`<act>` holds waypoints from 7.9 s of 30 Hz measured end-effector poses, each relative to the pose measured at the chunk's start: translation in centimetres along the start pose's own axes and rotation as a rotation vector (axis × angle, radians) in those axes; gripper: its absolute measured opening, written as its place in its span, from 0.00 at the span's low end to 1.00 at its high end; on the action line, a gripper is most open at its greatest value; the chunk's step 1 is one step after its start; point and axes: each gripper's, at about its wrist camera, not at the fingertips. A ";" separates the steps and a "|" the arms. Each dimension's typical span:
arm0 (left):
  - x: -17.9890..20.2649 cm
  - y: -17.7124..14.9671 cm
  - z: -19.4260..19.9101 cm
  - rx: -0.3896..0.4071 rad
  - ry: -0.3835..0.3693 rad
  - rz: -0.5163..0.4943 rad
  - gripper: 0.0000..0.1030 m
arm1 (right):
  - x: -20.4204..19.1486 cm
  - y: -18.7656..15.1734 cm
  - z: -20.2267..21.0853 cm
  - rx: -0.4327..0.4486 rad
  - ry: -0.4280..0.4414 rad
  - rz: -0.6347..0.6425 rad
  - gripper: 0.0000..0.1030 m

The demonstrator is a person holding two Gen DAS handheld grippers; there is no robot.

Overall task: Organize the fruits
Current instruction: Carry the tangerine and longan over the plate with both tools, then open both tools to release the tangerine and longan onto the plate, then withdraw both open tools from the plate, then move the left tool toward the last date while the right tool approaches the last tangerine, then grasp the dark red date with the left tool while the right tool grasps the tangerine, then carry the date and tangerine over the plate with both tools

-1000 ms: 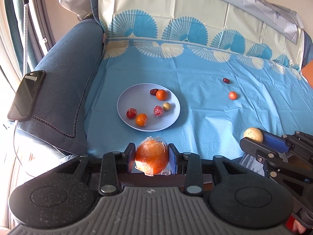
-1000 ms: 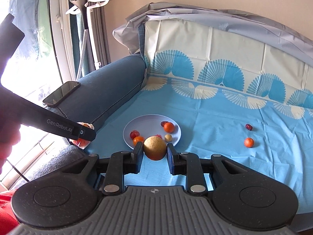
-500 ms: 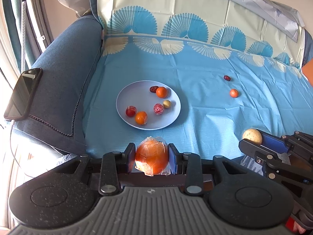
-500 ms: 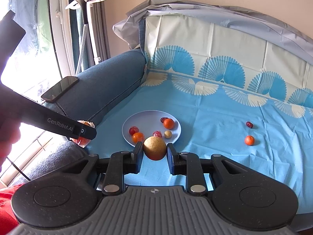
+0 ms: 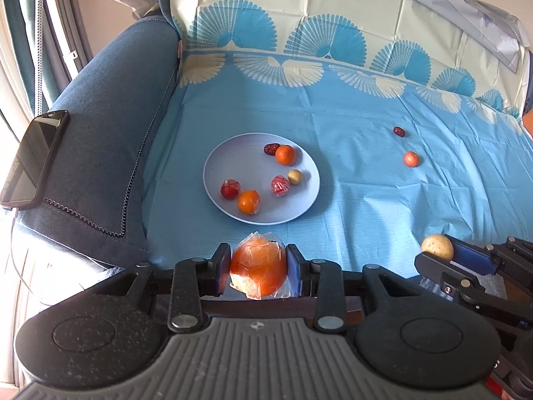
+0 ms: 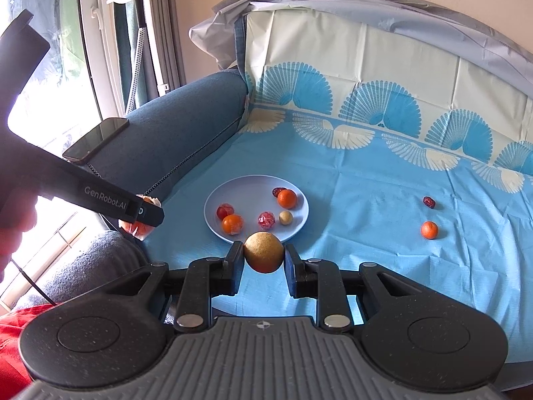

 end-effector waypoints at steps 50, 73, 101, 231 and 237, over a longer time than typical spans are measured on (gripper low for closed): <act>-3.2 11.8 -19.3 -0.057 0.119 -0.011 0.98 | 3.6 4.3 -23.2 -0.194 0.060 -0.024 0.81; -2.0 -0.4 -1.6 -0.034 0.153 0.064 1.00 | -1.1 1.4 -2.8 -0.039 0.007 0.023 0.98; -0.3 -1.9 0.5 0.005 0.152 0.001 1.00 | -1.8 0.8 0.4 0.028 -0.019 0.047 0.99; -0.3 -2.3 3.3 0.075 0.027 -0.001 0.34 | -0.1 0.0 3.1 0.059 -0.138 -0.025 0.35; -0.4 -2.3 2.7 0.056 0.028 0.003 0.34 | 0.1 -0.1 2.6 0.046 -0.132 -0.032 0.35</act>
Point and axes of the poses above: each gripper's, at about its wrist camera, not at the fingertips, and z roughly against the way its jaws point, x to its right, y to its top, and after that the axes turned 5 degrees about z, right-handed
